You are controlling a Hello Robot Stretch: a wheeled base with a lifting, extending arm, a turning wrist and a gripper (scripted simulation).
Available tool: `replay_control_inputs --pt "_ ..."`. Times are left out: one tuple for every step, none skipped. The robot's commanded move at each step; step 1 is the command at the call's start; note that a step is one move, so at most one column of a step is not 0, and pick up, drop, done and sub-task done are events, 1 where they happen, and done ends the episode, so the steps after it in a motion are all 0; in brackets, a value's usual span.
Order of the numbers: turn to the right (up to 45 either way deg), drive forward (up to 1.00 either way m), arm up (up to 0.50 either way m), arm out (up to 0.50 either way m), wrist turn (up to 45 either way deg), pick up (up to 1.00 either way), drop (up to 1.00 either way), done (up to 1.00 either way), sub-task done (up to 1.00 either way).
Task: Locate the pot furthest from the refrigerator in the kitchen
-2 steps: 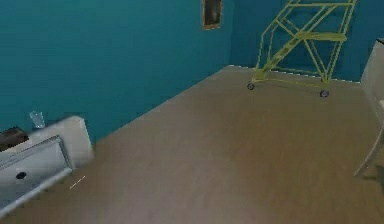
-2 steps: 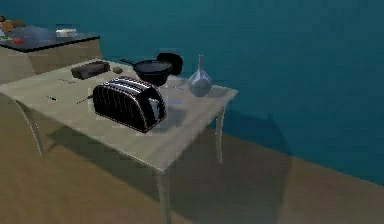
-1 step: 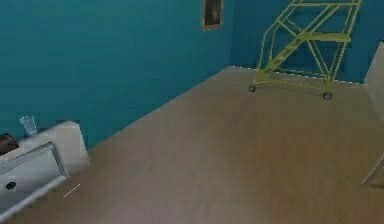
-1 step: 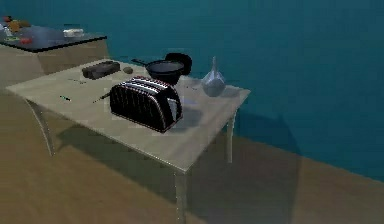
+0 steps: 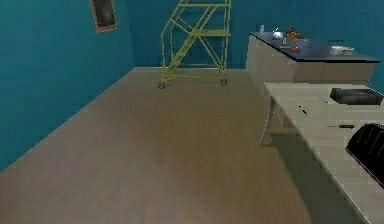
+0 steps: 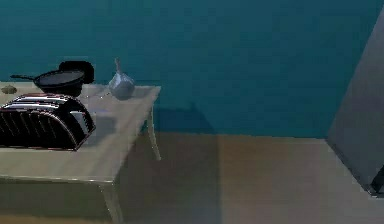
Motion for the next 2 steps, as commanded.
replay_control_inputs --pt "0.0 0.45 0.0 0.0 0.0 0.0 0.0 0.0 0.0" --pt "45.0 0.0 0.0 0.0 0.0 0.0 0.0 0.0 0.0"
